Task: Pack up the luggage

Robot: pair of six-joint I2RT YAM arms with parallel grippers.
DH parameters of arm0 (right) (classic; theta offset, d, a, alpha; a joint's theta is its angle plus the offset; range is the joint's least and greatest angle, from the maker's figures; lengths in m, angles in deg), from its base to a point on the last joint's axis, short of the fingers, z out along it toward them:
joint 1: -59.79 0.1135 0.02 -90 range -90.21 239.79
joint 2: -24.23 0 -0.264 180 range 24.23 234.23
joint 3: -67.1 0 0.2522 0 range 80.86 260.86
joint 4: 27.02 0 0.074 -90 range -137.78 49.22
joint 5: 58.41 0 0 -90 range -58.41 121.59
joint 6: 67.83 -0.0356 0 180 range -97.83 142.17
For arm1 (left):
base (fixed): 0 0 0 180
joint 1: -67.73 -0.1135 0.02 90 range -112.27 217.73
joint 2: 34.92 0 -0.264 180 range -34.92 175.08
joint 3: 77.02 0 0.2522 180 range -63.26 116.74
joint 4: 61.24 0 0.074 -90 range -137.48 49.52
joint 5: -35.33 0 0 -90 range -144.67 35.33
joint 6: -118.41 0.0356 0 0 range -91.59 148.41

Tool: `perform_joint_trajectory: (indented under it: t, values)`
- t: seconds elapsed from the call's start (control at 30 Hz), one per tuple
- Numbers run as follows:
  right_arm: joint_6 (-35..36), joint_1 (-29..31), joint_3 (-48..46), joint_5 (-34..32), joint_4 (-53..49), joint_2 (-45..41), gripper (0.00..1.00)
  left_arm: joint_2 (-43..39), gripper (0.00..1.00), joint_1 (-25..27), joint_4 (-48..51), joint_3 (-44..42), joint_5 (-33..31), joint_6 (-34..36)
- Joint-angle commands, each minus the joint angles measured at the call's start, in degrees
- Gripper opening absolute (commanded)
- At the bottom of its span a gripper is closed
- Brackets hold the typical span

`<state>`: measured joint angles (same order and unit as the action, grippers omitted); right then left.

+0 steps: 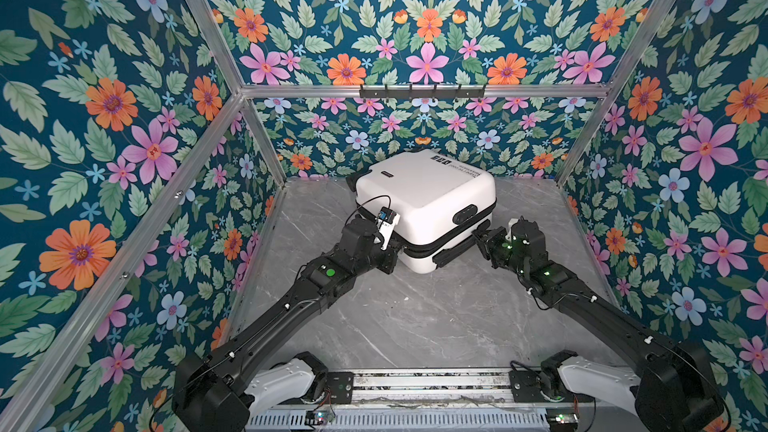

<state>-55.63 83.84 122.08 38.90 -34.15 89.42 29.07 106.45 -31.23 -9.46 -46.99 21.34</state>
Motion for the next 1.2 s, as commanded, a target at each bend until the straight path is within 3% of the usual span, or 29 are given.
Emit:
perform_joint_trajectory:
  t: [0.0,0.23,0.43,0.57,0.77,1.17]
  values:
    - [3.18,0.27,0.89,2.44,16.96,-0.77,0.0,-0.15,0.29,-0.05,-1.15,-0.48,2.65,0.27]
    - [3.18,0.27,0.62,2.1,16.71,-1.44,0.0,-4.56,0.47,-0.05,2.37,-3.01,1.02,0.51]
    - [3.2,0.28,0.61,2.14,16.4,-1.68,0.0,-6.04,0.43,0.04,2.09,-4.9,2.51,2.23]
    - [3.27,0.26,1.05,2.09,16.39,-1.45,0.0,-4.96,0.48,0.04,0.54,-5.5,2.16,3.25]
    - [3.18,0.27,0.74,1.7,16.05,-1.81,0.0,-3.35,0.49,0.28,-1.5,-5.52,6.94,3.87]
    - [3.27,0.3,0.79,1.43,16.0,-1.83,0.0,-0.37,0.48,1.25,-4.81,-4.67,9.03,1.58]
